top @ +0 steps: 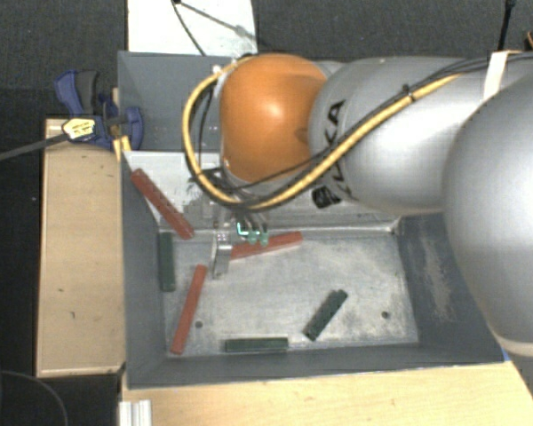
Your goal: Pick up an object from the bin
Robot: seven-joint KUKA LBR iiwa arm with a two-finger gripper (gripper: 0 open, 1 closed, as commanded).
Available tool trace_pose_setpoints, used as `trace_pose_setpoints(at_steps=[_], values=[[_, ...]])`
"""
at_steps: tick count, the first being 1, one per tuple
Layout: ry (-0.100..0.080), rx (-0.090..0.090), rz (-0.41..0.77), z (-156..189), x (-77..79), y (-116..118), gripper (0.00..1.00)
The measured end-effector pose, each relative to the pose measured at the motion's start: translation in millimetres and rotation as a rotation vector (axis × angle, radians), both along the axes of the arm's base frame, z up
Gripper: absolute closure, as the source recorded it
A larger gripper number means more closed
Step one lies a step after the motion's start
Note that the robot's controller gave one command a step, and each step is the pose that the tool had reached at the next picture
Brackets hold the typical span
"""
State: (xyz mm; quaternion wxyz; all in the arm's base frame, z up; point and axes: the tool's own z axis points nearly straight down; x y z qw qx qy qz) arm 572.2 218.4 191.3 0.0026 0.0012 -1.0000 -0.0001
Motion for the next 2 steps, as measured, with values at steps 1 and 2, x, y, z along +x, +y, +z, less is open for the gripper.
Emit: trace_pose_setpoints(at_steps=[1,2], values=[[0.0,-0.002,0.15,-85.0,-6.6,-69.7,0.0],[-0.007,0.001,0.148,-81.1,-5.2,-66.1,1.0]])
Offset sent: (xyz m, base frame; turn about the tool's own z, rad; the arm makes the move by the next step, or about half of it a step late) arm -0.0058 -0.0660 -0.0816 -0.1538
